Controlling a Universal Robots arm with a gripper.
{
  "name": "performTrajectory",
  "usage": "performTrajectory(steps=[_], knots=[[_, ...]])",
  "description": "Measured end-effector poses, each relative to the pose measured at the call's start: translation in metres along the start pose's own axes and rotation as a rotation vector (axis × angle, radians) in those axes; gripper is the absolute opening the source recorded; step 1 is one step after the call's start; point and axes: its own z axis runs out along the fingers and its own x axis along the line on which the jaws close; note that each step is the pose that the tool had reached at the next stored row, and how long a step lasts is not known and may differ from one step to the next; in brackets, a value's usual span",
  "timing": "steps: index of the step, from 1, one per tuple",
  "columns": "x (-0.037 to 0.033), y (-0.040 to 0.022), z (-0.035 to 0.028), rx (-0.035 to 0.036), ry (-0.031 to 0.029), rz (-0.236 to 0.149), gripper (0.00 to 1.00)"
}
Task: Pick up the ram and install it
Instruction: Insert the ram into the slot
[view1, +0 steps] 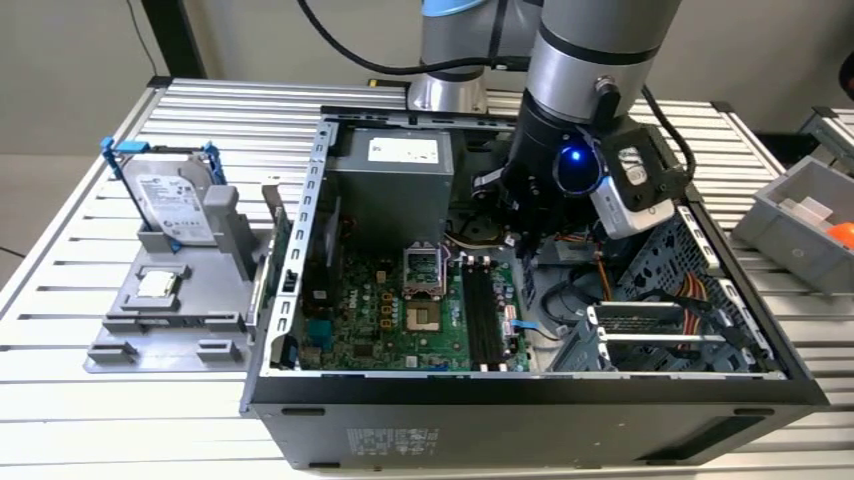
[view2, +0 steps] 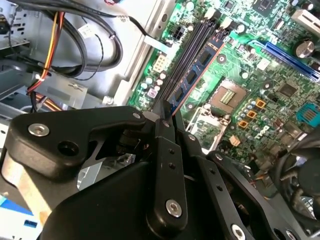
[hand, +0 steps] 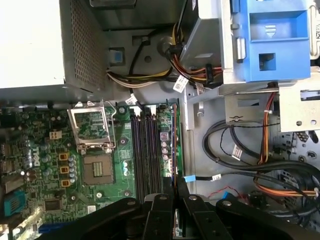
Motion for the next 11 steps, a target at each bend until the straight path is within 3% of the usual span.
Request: performTrajectory(steps=[11], knots=[[0.0007,-0.0003,0.0182,-0.0001,0.0,0.0,0.0]])
